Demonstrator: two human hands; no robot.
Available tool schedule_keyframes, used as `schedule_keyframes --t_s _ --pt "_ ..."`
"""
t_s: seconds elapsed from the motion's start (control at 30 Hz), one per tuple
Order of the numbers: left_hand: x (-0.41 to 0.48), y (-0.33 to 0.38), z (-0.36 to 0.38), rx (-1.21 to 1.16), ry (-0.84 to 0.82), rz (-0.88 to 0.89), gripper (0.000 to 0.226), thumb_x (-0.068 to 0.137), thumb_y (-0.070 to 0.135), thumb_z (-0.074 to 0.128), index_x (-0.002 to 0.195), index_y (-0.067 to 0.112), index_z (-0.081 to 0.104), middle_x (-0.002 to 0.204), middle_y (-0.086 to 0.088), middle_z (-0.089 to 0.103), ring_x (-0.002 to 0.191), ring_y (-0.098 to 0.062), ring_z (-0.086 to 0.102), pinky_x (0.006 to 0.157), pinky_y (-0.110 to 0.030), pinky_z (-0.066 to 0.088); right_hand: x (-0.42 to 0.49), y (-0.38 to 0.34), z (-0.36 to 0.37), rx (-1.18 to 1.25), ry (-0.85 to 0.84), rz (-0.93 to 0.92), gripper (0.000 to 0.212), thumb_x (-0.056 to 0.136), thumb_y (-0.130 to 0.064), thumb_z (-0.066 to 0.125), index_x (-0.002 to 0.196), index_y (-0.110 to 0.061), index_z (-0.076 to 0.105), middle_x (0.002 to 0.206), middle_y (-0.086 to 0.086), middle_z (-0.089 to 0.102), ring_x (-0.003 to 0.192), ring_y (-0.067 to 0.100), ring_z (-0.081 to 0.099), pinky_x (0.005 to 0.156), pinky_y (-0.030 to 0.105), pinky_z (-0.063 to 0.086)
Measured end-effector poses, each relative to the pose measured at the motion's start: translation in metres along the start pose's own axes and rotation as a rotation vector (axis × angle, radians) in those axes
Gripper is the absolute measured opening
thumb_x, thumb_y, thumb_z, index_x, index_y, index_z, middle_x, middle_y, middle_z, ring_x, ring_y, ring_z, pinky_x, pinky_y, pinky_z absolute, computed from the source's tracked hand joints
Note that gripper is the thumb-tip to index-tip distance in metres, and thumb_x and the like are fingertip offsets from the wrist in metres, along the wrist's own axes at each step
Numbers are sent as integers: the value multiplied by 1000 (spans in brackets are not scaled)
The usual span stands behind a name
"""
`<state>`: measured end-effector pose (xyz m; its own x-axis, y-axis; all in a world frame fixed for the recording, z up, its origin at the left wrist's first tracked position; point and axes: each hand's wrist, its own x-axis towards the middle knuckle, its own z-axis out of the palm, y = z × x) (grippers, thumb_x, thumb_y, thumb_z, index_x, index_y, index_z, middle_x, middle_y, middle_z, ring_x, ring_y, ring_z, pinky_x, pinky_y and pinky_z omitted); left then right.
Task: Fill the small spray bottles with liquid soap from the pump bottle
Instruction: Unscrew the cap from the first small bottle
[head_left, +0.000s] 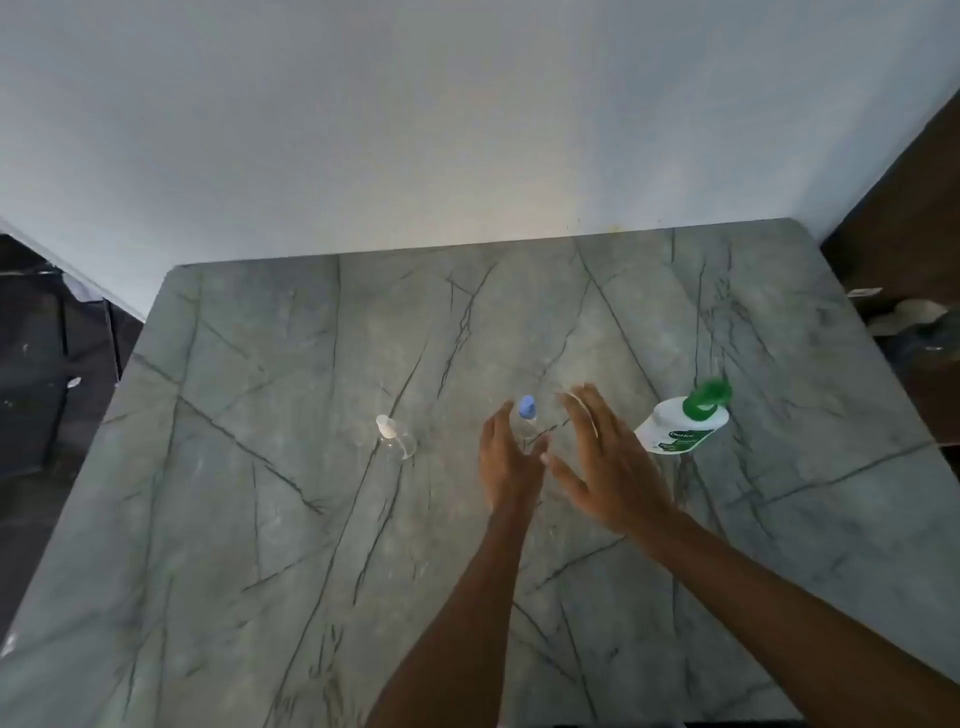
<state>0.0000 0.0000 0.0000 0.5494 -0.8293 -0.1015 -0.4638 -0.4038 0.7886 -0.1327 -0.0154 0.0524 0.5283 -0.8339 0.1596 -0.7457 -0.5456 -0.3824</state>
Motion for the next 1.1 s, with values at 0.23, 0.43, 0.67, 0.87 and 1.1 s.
schedule_keyframes --t_s 0.23,0.43,0.67,0.87,1.1 --pt "-3 9 -4 -42 55 -3 11 85 21 62 95 24 61 86 10 64 74 -5 60 63 -21 44 10 1 5 196 31 35 63 96 -46 48 145 -9 33 142 13 45 129 28 48 92 42 52" --pt "-23 5 -18 97 55 137 25 88 31 66 111 22 61 105 7 66 89 -8 62 73 -22 52 24 -4 0 437 5 171 60 91 -44 61 139 -14 42 126 3 56 103 14 59 82 23 47" --pt "-68 8 -47 165 52 318 39 78 18 78 114 14 63 109 0 63 88 -9 61 72 -18 51 11 -13 -17 508 -95 101 38 82 -35 76 109 -11 64 97 2 70 79 7 63 74 20 55" --pt "-88 8 -69 136 41 351 42 78 25 79 114 10 64 108 -2 64 89 -9 61 74 -21 52 -4 -27 -35 560 -90 34 24 79 -28 81 85 -7 70 78 -4 69 67 0 61 65 4 45" --pt "-81 2 -91 106 -68 400 37 77 30 79 110 14 70 101 3 72 83 -8 65 74 -25 54 0 -38 -42 491 -138 1 17 76 -20 82 84 -8 73 78 0 72 64 1 58 62 4 41"
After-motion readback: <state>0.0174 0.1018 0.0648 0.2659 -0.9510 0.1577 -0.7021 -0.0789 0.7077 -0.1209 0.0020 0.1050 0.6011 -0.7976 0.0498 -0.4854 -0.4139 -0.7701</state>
